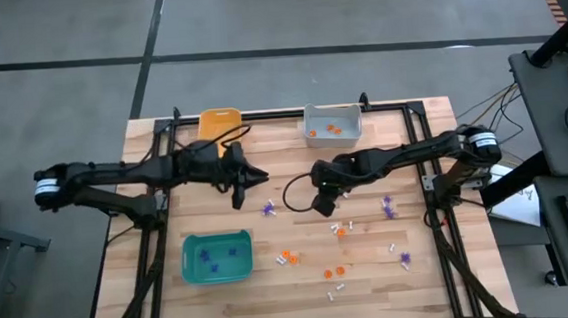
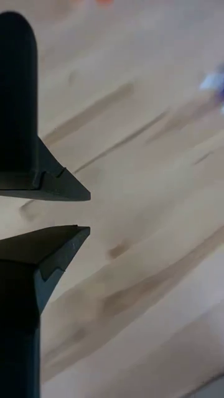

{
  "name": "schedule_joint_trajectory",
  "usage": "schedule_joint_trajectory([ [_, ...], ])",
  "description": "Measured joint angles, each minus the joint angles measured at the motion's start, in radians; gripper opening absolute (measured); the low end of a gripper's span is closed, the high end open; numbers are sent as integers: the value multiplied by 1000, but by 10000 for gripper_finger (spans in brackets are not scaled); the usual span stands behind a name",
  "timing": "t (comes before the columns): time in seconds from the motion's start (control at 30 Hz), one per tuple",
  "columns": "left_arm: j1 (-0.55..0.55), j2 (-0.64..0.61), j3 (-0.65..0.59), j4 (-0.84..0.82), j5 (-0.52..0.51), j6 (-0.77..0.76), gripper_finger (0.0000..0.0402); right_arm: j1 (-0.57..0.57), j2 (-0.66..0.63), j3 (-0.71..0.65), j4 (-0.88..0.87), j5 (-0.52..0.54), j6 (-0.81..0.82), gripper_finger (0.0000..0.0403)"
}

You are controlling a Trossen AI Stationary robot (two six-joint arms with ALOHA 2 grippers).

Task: Sort Halloween decoration
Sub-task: Put the orange pumpkin toy into the gray bin

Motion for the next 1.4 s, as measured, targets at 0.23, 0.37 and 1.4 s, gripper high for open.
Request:
schedule_joint_trajectory([
  [0.23,-7,19,-57,103,-2,-10,47,-7,57,0,-75,-1,64,63],
  [0.37,-7,26,-56,114,-17,-8,47,-7,76,0,-88,-1,100,63],
  [1.4,-7,33,-53,120,-19,37,47,160,96,0,-139,-361,104,64],
])
